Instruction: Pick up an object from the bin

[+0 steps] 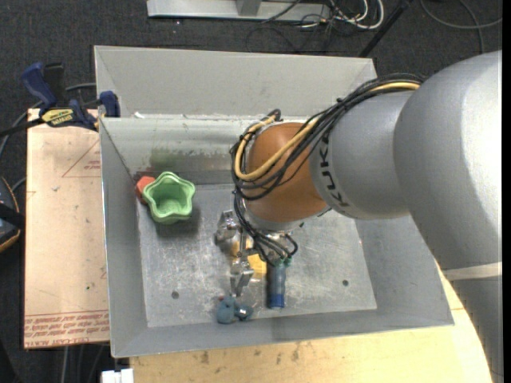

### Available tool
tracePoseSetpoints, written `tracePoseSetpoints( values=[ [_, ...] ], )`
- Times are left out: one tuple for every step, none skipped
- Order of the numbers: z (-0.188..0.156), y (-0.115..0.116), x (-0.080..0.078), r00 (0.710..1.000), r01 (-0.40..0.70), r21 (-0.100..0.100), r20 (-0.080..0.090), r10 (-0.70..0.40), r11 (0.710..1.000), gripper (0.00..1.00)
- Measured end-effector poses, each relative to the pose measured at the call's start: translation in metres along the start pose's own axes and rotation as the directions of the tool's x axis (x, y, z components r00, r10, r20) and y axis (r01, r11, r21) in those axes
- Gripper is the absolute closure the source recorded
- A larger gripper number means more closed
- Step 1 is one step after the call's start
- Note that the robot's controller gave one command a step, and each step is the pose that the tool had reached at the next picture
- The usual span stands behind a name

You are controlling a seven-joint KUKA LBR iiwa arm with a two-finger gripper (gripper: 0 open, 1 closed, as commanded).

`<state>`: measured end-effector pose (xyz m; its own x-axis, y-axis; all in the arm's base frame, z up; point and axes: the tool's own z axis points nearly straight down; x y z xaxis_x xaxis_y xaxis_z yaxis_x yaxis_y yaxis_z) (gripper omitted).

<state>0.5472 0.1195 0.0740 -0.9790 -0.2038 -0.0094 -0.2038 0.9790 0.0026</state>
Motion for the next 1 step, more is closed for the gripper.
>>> tracePoseSetpoints(
  values=[
    [-0.0443,-0.0473,0.0339,0.994,-0.111,0.004,-0.007,0.111,0.994,0.00]
  ],
)
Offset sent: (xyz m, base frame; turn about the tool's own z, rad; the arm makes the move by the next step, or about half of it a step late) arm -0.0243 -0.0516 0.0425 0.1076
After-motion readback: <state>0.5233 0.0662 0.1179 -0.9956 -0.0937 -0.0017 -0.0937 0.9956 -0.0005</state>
